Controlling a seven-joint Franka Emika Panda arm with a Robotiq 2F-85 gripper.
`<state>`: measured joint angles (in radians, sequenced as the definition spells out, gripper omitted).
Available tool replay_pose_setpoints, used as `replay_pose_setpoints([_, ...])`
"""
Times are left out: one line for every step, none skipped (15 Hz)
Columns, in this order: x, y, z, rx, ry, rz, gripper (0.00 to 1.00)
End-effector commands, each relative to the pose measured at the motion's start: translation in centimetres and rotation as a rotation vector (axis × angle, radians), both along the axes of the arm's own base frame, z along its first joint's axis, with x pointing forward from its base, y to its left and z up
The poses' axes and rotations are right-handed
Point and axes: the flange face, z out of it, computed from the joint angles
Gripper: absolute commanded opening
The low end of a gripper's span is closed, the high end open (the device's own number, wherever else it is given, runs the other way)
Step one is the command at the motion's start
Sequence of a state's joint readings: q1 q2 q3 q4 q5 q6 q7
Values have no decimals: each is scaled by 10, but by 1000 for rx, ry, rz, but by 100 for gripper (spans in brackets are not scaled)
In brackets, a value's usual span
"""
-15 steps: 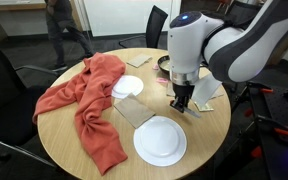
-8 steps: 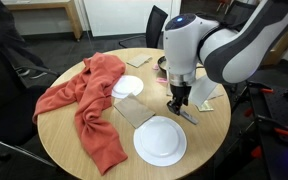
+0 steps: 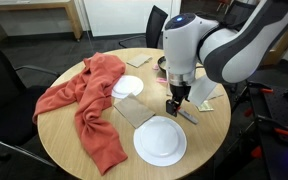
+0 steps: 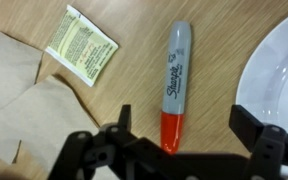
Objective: Remove the marker from the bowl and put it on the table.
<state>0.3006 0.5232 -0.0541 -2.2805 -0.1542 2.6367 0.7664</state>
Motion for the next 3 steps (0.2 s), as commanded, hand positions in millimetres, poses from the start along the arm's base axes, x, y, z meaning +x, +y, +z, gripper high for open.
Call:
replay_pose_setpoints([0, 0, 0, 0, 1, 0, 100])
replay_pose_setpoints([0, 0, 0, 0, 1, 0, 100])
replay_pose_setpoints([0, 0, 0, 0, 1, 0, 100])
